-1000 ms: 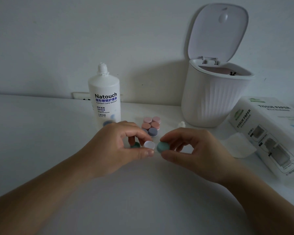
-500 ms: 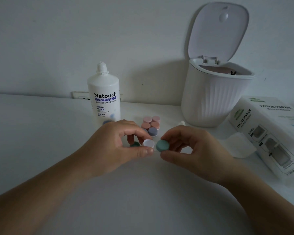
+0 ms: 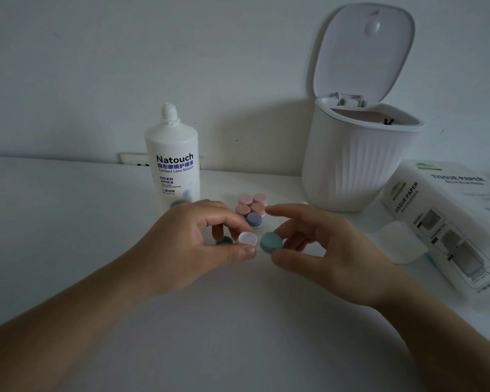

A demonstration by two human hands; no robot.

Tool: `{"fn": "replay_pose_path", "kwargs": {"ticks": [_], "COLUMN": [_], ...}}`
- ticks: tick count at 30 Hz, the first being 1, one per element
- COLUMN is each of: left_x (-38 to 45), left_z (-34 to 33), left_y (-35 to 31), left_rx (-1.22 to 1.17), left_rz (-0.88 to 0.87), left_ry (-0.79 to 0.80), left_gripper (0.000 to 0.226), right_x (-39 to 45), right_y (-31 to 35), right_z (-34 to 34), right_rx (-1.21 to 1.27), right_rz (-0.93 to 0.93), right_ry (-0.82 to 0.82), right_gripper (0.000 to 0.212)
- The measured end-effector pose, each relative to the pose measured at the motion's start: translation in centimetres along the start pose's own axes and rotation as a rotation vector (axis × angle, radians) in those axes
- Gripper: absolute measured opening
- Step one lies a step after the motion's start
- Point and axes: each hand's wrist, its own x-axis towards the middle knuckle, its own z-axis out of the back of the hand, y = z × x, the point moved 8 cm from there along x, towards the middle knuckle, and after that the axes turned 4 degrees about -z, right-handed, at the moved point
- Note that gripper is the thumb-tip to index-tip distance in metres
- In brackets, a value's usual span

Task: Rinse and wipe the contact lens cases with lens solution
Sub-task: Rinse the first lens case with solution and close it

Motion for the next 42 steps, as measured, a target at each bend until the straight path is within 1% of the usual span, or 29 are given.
{"fn": "replay_pose_path", "kwargs": {"ticks": [4, 5, 8, 10, 12, 14, 15, 18, 19, 21, 24, 25, 28, 29, 33, 38, 42], "left_x": [0.0, 0.0, 0.0, 0.0, 0.0, 0.0, 0.0, 0.0, -0.1, -0.1, 0.0, 0.0, 0.0, 0.0, 0.0, -0.1, 0.0], "left_z": [0.0, 0.0, 0.0, 0.0, 0.0, 0.0, 0.0, 0.0, 0.0, 0.0, 0.0, 0.0, 0.0, 0.0, 0.0, 0.1, 0.1], "left_y": [0.0, 0.0, 0.1, 0.1, 0.1, 0.1, 0.1, 0.2, 0.2, 0.2, 0.2, 0.2, 0.2, 0.2, 0.1, 0.2, 0.1], "left_rx": [-0.004, 0.000, 0.011, 0.011, 0.007, 0.007, 0.005, 0.001, 0.001, -0.007, -0.017, -0.012, 0.005, 0.004, 0.003, 0.005, 0.004], "left_rz": [-0.006, -0.009, -0.009, -0.011, -0.014, -0.015, -0.015, -0.009, -0.007, -0.010, -0.011, -0.014, -0.016, -0.015, -0.020, -0.014, -0.041], "left_ry": [0.002, 0.000, 0.000, 0.003, -0.001, -0.005, -0.006, -0.007, -0.006, -0.009, -0.008, -0.006, -0.006, -0.006, -0.007, -0.011, -0.015], "left_gripper": [0.014, 0.014, 0.015, 0.015, 0.015, 0.014, 0.014, 0.014, 0.013, 0.013, 0.013, 0.014, 0.015, 0.015, 0.011, 0.012, 0.017], "right_x": [0.0, 0.1, 0.1, 0.1, 0.0, 0.0, 0.1, 0.1, 0.1, 0.0, 0.1, 0.1, 0.0, 0.0, 0.1, 0.0, -0.1], "right_y": [0.1, 0.0, 0.0, 0.1, 0.2, 0.1, 0.0, -0.1, -0.1, 0.1, 0.3, 0.2, 0.2, 0.3, 0.2, 0.7, 1.1], "right_z": [-0.2, -0.2, -0.2, -0.2, -0.2, -0.2, -0.3, -0.2, -0.2, -0.1, -0.1, -0.1, -0.2, -0.3, -0.3, -0.4, -0.4], "right_rx": [-0.012, -0.021, -0.001, 0.018, 0.011, -0.005, -0.005, 0.000, 0.006, 0.010, -0.021, -0.020, 0.003, -0.003, -0.008, -0.032, -0.013], "right_rz": [0.019, 0.011, -0.025, -0.014, 0.006, 0.006, -0.010, -0.045, -0.042, -0.015, 0.008, 0.000, -0.017, -0.012, -0.016, -0.015, 0.008], "right_ry": [-0.027, -0.034, -0.024, -0.001, -0.012, -0.029, -0.036, -0.034, -0.022, -0.004, -0.037, -0.048, -0.034, -0.020, -0.035, -0.039, -0.050], "right_gripper": [0.030, 0.027, 0.041, 0.044, 0.038, 0.028, 0.028, 0.051, 0.052, 0.042, 0.026, 0.026, 0.041, 0.041, 0.023, 0.023, 0.022]}}
